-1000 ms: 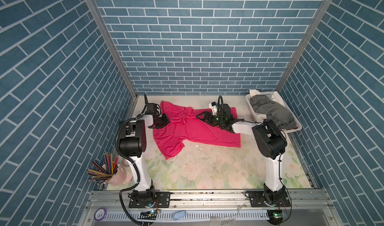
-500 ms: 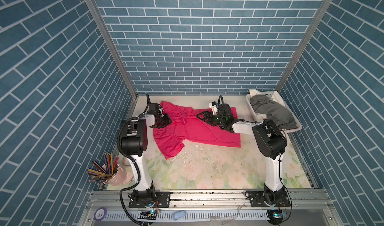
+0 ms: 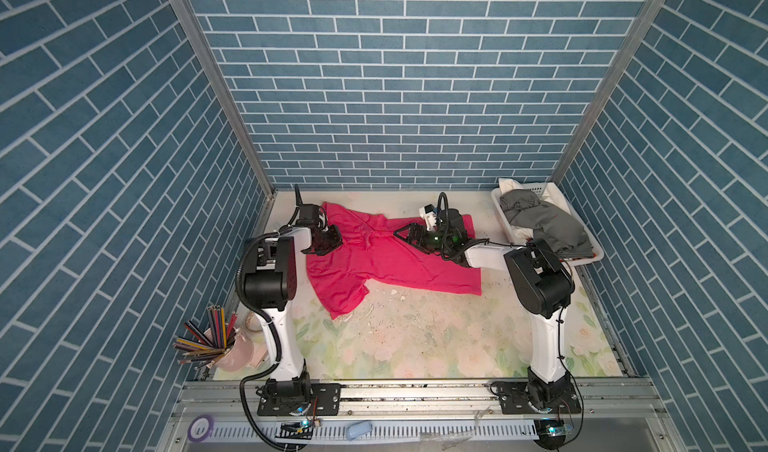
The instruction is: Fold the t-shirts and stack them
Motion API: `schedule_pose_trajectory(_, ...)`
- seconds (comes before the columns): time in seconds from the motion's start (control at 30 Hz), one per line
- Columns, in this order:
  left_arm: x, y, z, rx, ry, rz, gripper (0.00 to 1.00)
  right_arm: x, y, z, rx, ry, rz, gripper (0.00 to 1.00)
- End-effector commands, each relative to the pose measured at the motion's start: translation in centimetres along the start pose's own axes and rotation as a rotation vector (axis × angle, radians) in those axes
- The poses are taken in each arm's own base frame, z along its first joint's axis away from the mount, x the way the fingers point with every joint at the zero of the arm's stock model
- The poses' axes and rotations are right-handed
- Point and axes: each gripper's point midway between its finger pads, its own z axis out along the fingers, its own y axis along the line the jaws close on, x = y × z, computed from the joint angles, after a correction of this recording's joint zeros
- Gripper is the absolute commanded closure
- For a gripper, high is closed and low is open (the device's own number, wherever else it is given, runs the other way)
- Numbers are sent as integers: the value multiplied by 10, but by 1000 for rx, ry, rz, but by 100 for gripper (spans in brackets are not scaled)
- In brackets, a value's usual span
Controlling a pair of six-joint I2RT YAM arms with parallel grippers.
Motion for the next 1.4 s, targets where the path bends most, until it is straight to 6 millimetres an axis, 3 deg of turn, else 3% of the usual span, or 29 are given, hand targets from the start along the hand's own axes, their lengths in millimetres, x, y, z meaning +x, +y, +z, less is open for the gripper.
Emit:
schedule_pose_trajectory(0.0,-2,1,-13,-61,4,7,100,-10,20,-9,-35,-19,-17,3)
schedule_pose_trajectory(0.13,10,9,-30,-120,36,-30,100,-15,14,-10,-16,-26,-21,3)
schedule_pose_trajectory(0.3,31,11,-34,-114,100,-61,100,-22,-4,-3,39,-20,-35,2)
schedule_pose_trajectory(0.53,35,17,-40,-162,125,-57,100,-30,-28,-3,85,-27,-30,2)
schedule_pose_trajectory(0.8,32,45,-61,-253,101,-69,100,-40,-54,-34,165,-67,-31,2)
schedule_pose_trajectory(0.93,30,44,-65,-233,97,-82,100,-44,-60,-48,208,-88,-44,2)
schedule_pose_trajectory(1.13,35,32,-73,-184,105,-102,99,-57,-69,-88,276,-157,-55,2)
schedule_pose_trajectory(1.17,33,28,-78,-176,95,-102,89,-61,-70,-96,290,-168,-57,2)
schedule_pose_trajectory(1.23,24,21,-91,-175,49,-89,78,-69,-70,-108,308,-187,-67,2)
schedule_pose_trajectory(1.33,-9,8,-114,-185,-77,-63,36,-83,-74,-118,327,-208,-77,2)
schedule_pose_trajectory(1.37,-21,-2,-116,-160,-99,-55,14,-88,-78,-119,328,-209,-73,2)
